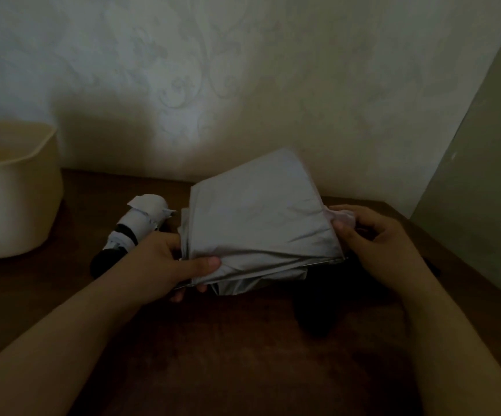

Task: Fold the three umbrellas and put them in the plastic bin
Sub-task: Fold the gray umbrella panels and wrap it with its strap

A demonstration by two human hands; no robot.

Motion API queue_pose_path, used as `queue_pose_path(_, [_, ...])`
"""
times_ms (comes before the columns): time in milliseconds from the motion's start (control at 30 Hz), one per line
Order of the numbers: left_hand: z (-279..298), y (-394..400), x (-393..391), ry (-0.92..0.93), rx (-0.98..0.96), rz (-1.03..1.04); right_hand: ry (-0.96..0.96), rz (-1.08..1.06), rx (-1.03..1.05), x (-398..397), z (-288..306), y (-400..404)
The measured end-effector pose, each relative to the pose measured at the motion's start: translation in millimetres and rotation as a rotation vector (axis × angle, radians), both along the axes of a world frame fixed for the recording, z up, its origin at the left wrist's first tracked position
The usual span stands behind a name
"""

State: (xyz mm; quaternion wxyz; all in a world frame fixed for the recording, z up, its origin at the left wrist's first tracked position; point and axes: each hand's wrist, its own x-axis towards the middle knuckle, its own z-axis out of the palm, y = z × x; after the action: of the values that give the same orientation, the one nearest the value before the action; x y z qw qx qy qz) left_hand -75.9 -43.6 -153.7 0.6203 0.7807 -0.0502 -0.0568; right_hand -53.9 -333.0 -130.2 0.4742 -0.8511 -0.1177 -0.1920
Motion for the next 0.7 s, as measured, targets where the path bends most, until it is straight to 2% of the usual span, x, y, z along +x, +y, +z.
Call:
queue_pose_path(233, [1, 1, 1, 0.003, 0.004, -0.043, 0.117, 0.1, -0.031, -4, 3, -3])
queue_pose_path(333, [1, 3, 1, -0.014, 0.019, -0.059, 0.068, 0.07, -0.043, -5, 3, -3])
queue_pose_path(500, [1, 7, 2, -0.06, 0.039, -0.064, 0.006, 0.111, 0.049, -10, 7, 0])
queue_pose_path(700, [3, -1, -2, -0.077, 0.011, -0.063, -0.093, 0.02, 0.127, -12, 10, 7])
